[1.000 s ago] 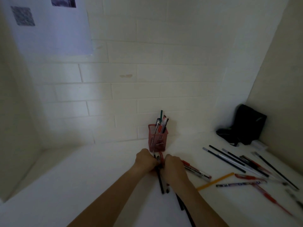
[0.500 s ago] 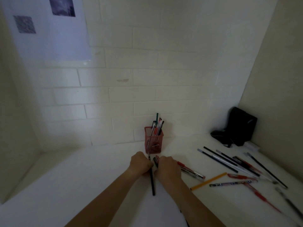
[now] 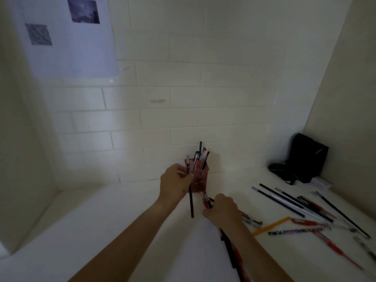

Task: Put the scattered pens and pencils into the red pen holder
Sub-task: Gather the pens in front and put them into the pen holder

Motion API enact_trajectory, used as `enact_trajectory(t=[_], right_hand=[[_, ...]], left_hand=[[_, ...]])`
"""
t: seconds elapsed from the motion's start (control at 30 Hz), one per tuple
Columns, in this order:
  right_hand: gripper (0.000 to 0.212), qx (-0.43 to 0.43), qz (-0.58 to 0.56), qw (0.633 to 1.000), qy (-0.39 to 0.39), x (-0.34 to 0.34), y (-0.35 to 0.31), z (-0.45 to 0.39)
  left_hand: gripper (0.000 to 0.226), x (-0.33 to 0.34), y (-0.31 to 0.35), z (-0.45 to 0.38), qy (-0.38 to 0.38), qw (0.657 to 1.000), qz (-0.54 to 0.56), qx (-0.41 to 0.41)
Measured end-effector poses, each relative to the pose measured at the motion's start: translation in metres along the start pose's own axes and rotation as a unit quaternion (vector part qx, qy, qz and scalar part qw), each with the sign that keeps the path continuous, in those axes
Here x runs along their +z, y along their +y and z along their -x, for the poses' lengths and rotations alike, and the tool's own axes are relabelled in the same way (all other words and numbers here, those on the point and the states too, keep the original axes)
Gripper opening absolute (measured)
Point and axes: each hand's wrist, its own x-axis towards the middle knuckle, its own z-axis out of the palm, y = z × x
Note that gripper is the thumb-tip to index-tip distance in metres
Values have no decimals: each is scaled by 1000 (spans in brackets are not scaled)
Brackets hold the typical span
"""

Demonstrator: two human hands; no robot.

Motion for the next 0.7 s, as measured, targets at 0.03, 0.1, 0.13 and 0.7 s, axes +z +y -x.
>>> enact_trajectory(t=[0.03, 0.1, 0.13, 0.7], right_hand=[[35, 7, -23, 1000, -8, -2, 0, -2], [30, 16, -59, 998, -32, -6, 1, -5], [27, 18, -78, 996, -46, -8, 0, -5], [4, -98, -437, 879, 165, -65, -37, -62]], left_hand=[[11, -2, 9, -5, 22, 999, -2, 39], [8, -5, 25, -19, 59, 993, 5, 103], [7, -5, 31, -28, 75, 989, 11, 127], [8, 26, 25, -99, 114, 963, -40, 241]])
